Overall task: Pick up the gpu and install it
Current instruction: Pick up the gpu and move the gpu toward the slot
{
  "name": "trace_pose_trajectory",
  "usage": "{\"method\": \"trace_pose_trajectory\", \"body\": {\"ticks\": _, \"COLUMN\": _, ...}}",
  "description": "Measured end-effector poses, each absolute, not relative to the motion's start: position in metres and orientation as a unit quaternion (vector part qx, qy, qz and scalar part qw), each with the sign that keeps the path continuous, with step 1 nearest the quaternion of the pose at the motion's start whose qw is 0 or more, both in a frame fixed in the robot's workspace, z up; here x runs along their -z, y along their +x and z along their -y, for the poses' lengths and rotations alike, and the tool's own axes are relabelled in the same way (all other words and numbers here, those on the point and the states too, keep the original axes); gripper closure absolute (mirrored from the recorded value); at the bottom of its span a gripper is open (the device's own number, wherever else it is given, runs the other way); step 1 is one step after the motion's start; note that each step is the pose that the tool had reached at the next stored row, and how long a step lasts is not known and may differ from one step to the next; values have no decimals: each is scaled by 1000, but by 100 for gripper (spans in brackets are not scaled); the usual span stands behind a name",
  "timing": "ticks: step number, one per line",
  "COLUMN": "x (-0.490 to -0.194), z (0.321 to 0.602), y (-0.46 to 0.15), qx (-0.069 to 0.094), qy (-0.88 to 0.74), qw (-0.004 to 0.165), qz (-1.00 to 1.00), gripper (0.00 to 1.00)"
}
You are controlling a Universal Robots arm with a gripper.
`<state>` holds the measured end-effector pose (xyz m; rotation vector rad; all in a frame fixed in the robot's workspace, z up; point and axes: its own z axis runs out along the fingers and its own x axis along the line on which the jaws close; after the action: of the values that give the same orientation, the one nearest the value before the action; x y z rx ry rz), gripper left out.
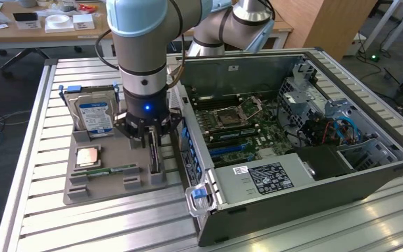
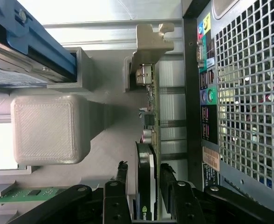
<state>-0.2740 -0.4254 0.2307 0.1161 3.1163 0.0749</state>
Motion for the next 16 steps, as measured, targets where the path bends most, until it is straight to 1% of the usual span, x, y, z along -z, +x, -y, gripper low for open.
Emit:
{"method": "trace_pose_trajectory", "body": {"ticks": 10, "x": -230, "z": 423, "y": -274, "qx": -24, "qy": 37, "qw": 11, "qz": -999, "gripper": 58}}
{"method": "trace_pose_trajectory", "body": {"ticks": 12, "x": -230, "z": 423, "y": -274, "qx": -24, "qy": 37, "qw": 11, "qz": -999, "gripper": 60}}
{"method": "trace_pose_trajectory", "body": {"ticks": 13, "x": -230, "z": 423, "y": -274, "qx": -24, "qy": 37, "qw": 11, "qz": -999, "gripper": 67}}
{"method": "trace_pose_trajectory", "body": {"ticks": 16, "x": -230, "z": 423, "y": -274, "qx": -24, "qy": 37, "qw": 11, "qz": -999, "gripper": 67}}
